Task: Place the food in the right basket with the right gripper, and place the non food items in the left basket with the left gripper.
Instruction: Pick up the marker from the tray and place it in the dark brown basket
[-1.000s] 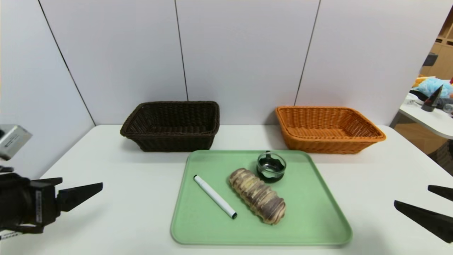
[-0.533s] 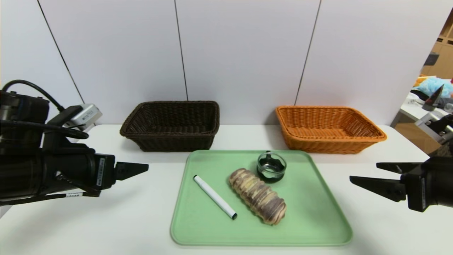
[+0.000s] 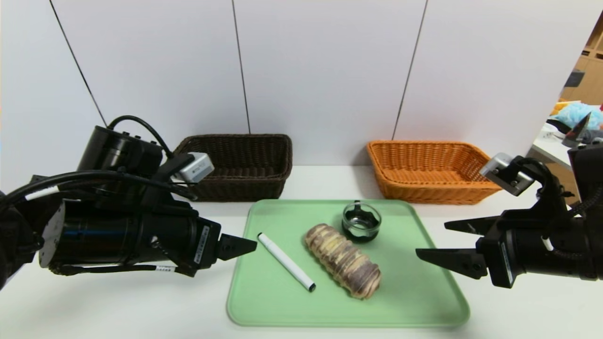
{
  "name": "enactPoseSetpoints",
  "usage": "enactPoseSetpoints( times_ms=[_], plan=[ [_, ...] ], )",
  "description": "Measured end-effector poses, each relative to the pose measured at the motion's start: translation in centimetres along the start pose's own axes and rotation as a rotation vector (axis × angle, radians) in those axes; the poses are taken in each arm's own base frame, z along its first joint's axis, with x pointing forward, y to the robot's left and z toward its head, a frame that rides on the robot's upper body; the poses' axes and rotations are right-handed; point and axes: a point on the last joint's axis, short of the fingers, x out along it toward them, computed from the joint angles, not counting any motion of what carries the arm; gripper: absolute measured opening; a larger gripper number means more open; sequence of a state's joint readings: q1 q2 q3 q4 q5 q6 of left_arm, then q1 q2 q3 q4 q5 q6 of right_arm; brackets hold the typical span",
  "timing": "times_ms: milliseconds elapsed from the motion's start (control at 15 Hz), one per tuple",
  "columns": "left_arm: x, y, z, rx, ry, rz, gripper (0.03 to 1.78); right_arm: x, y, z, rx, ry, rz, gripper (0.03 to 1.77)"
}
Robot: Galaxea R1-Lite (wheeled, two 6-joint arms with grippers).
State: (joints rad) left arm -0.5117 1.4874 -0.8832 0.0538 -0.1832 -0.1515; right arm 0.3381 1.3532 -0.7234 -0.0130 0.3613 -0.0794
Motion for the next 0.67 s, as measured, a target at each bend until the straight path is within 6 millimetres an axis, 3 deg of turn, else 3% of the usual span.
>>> enactPoseSetpoints(
  times_ms=[333, 667],
  plan=[
    [1.0, -2.6, 1.0, -0.075, 0.107, -0.036, 1.69, 1.1, 0.3, -0.1, -0.002, 0.035, 0.028, 1.7],
    [2.9, -4.9, 2.4, -0.198, 0.15, 0.147, 1.69, 1.4, 0.3, -0.4, 0.002, 0.052, 0.03, 1.7]
  ],
)
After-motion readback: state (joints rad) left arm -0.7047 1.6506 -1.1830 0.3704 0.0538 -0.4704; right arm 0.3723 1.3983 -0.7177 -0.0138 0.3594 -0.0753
